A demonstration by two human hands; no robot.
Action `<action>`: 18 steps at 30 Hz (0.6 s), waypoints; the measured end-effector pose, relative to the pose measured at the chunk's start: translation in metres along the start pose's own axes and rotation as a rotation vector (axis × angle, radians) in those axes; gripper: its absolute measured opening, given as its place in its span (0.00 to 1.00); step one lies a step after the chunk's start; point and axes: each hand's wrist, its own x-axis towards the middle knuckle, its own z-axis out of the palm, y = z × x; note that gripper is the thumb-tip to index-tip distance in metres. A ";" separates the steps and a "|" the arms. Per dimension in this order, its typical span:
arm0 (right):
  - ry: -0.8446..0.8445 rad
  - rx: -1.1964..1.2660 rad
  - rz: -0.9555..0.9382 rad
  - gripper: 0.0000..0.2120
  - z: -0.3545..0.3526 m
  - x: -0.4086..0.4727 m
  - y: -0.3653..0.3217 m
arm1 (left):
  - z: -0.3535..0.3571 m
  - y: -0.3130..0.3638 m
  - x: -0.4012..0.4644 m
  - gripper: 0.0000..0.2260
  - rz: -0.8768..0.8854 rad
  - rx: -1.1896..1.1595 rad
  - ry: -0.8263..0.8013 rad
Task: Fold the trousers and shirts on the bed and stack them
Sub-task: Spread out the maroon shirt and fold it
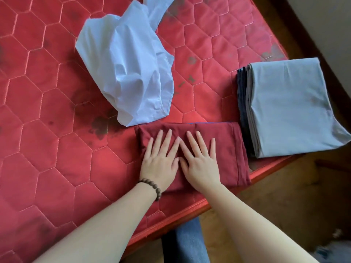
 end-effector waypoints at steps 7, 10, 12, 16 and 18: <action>-0.050 -0.052 0.277 0.31 0.008 -0.012 0.067 | 0.025 -0.011 0.000 0.28 -0.032 -0.013 -0.034; -0.075 0.091 0.275 0.31 0.009 -0.012 0.071 | 0.020 -0.014 0.002 0.28 -0.029 -0.067 -0.046; -0.088 0.138 0.274 0.30 0.006 -0.010 0.071 | 0.013 -0.016 0.004 0.27 -0.031 -0.139 -0.058; -0.039 -0.038 0.329 0.27 -0.012 0.007 0.061 | -0.014 -0.019 0.010 0.21 -0.093 -0.503 -0.004; 0.001 -0.096 0.358 0.24 -0.026 0.027 0.050 | -0.030 -0.029 0.019 0.17 -0.166 -0.483 0.227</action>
